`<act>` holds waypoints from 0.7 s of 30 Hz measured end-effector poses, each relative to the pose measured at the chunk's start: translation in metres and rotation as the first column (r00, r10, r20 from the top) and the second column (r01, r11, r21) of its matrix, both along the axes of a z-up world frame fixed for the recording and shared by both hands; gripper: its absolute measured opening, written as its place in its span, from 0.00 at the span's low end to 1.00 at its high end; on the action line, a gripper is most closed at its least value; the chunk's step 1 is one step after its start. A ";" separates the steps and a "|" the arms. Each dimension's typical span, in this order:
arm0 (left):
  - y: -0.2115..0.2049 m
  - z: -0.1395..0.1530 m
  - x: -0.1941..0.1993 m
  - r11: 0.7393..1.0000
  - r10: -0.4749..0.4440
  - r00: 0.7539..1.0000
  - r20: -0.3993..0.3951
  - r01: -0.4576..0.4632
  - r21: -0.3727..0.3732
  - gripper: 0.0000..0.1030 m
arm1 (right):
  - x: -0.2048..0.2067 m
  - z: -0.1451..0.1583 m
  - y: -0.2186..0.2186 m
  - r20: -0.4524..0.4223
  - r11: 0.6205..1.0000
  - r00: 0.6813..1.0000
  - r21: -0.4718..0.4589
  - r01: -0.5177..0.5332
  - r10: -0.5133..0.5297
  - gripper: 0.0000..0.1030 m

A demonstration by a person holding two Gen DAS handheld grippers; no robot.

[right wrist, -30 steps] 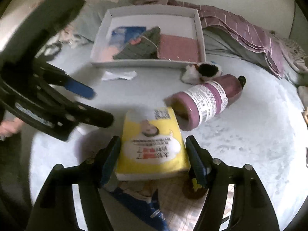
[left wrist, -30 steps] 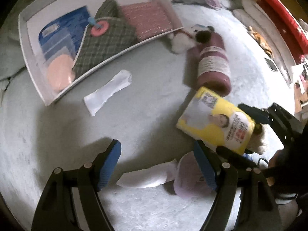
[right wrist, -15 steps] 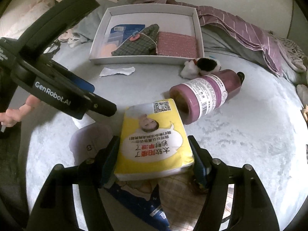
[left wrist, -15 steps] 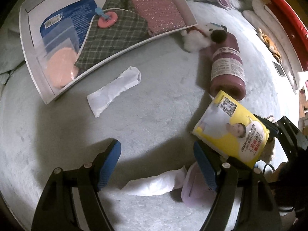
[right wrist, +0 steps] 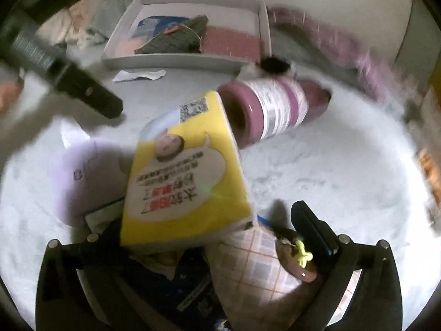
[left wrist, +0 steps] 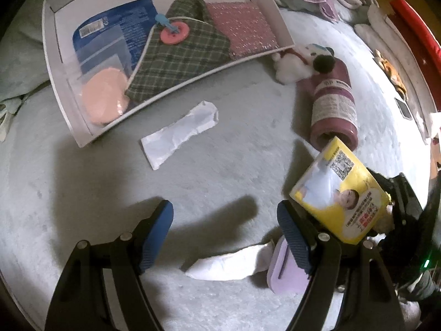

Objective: Organize soft objects
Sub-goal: 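Lift the yellow book with the right tool while the left tool grasps the lavender pad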

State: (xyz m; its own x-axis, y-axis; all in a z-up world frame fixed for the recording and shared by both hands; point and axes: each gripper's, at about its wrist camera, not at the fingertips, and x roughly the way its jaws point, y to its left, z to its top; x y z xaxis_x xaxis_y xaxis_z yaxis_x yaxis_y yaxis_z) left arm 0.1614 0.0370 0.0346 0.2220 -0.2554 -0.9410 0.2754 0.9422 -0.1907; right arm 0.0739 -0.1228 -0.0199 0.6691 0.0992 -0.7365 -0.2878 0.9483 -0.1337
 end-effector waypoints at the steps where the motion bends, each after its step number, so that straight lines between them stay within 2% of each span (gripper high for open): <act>1: 0.001 0.001 0.000 1.000 0.013 1.000 0.010 -0.013 0.008 0.76 | 0.005 -0.001 -0.007 -0.031 0.999 1.000 0.045 -0.004 0.005 1.00; 5: -0.003 0.008 0.003 0.996 0.052 0.995 0.081 -0.058 0.064 0.76 | 0.002 -0.002 -0.005 -0.014 1.000 1.000 0.022 -0.003 0.003 1.00; 7: -0.009 0.015 0.000 0.988 0.057 0.987 0.148 -0.077 0.131 0.76 | 0.003 -0.001 -0.007 -0.034 0.999 0.999 0.034 -0.014 0.015 1.00; 10: -0.016 0.030 -0.022 0.983 0.018 0.952 0.306 -0.073 0.167 0.76 | -0.005 0.008 -0.017 -0.029 0.992 0.997 0.107 -0.067 0.070 0.98; 12: -0.015 0.032 -0.046 0.983 -0.004 0.928 0.372 -0.065 0.171 0.76 | -0.018 0.015 -0.023 0.004 0.981 0.993 0.153 -0.117 0.118 0.98; 14: -0.011 0.030 -0.073 0.987 0.014 0.913 0.408 -0.078 0.140 0.76 | -0.026 0.020 -0.021 0.037 0.975 0.988 0.158 -0.154 0.149 0.97; 17: -0.006 0.024 -0.105 0.997 0.063 0.901 0.428 -0.078 0.018 0.80 | -0.040 0.027 -0.022 0.096 0.971 0.981 0.153 -0.184 0.171 0.97; 19: -0.005 0.015 -0.118 0.997 0.078 0.906 0.417 -0.063 -0.050 0.80 | -0.044 0.030 -0.024 0.125 0.972 0.979 0.149 -0.180 0.162 0.97; 21: -0.008 0.004 -0.125 0.996 0.086 0.913 0.400 -0.064 -0.067 0.80 | -0.041 0.035 -0.027 0.130 0.972 0.980 0.162 -0.168 0.148 0.97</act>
State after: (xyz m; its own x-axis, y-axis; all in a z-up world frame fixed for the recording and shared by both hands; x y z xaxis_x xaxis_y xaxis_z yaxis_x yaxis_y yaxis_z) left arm 0.0368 0.0286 0.0390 0.5988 -0.2690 -0.7543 0.2679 0.9549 -0.1278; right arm 0.0327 -0.1493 0.0147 0.7152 0.3279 -0.6172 -0.4275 0.9039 -0.0152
